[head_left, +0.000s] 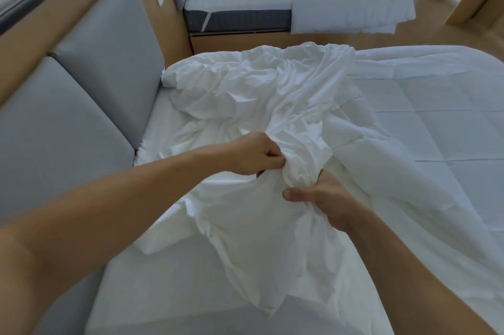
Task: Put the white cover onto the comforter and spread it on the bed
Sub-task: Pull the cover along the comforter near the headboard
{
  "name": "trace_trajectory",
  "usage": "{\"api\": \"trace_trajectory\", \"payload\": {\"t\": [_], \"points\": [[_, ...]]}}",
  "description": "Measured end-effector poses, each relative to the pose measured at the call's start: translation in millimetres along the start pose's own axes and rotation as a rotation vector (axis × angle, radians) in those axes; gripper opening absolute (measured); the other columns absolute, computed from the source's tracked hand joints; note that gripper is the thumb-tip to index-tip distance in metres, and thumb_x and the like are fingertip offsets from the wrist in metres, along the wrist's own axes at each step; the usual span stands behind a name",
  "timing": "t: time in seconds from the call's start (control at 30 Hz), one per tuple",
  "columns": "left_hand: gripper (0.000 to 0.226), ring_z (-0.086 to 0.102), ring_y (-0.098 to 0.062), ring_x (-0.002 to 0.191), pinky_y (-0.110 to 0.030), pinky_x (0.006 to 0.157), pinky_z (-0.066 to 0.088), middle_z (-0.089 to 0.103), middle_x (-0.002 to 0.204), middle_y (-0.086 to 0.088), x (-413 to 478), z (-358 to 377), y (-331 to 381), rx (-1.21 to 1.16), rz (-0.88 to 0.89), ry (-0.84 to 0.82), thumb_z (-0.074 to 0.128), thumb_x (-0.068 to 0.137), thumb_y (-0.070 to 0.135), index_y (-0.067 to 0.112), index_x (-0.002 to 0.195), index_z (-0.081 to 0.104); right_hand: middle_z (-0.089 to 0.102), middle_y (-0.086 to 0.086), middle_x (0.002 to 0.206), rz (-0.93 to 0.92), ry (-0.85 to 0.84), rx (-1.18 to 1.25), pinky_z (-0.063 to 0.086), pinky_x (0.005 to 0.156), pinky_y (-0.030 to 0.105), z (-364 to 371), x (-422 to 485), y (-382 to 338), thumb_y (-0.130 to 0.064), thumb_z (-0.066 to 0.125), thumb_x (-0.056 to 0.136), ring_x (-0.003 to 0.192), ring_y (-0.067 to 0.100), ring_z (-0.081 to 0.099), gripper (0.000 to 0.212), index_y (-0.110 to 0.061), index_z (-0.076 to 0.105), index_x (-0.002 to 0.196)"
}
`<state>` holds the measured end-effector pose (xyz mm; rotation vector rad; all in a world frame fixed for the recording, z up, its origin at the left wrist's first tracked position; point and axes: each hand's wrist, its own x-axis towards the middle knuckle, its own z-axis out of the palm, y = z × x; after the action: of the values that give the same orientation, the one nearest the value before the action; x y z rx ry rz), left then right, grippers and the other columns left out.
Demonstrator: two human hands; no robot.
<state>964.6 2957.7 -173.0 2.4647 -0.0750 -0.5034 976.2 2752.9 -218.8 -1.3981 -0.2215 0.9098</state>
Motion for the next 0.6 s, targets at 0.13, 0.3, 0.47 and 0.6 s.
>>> {"api": "trace_trajectory", "payload": {"t": [0.13, 0.3, 0.47, 0.6], "points": [[0.018, 0.071, -0.033, 0.080, -0.043, 0.080, 0.059, 0.073, 0.087, -0.020, 0, 26, 5, -0.321, -0.086, 0.018, 0.060, 0.092, 0.015, 0.004, 0.089, 0.074, 0.073, 0.017, 0.111, -0.073, 0.070, 0.039, 0.056, 0.092, 0.049, 9, 1, 9, 0.003, 0.081, 0.070, 0.104, 0.033, 0.070, 0.048, -0.006, 0.070, 0.116], [0.024, 0.057, -0.011, 0.064, -0.021, 0.063, 0.048, 0.062, 0.067, 0.001, 9, 28, 27, -0.221, 0.012, 0.186, 0.059, 0.093, 0.016, 0.006, 0.074, 0.068, 0.073, 0.017, 0.111, -0.137, 0.147, 0.092, 0.055, 0.093, 0.048, 17, 2, 19, 0.005, 0.082, 0.070, 0.105, 0.034, 0.069, 0.048, -0.008, 0.070, 0.114], [0.026, 0.063, -0.019, 0.075, -0.030, 0.074, 0.050, 0.067, 0.075, 0.001, 26, 35, 21, 0.056, 0.229, 0.327, 0.055, 0.098, 0.016, 0.006, 0.082, 0.072, 0.074, 0.018, 0.099, -0.036, 0.262, -0.009, 0.059, 0.082, 0.051, 18, 5, 20, 0.011, 0.066, 0.077, 0.092, 0.036, 0.072, 0.031, -0.005, 0.071, 0.103], [0.016, 0.059, -0.008, 0.076, -0.019, 0.072, 0.047, 0.064, 0.086, 0.009, 21, 43, -21, -0.214, 0.089, 0.409, 0.070, 0.090, 0.031, 0.022, 0.102, 0.070, 0.074, 0.020, 0.094, -0.005, 0.324, -0.025, 0.061, 0.076, 0.048, 5, 4, 14, 0.008, 0.063, 0.072, 0.084, 0.035, 0.072, 0.028, -0.006, 0.072, 0.095]]}}
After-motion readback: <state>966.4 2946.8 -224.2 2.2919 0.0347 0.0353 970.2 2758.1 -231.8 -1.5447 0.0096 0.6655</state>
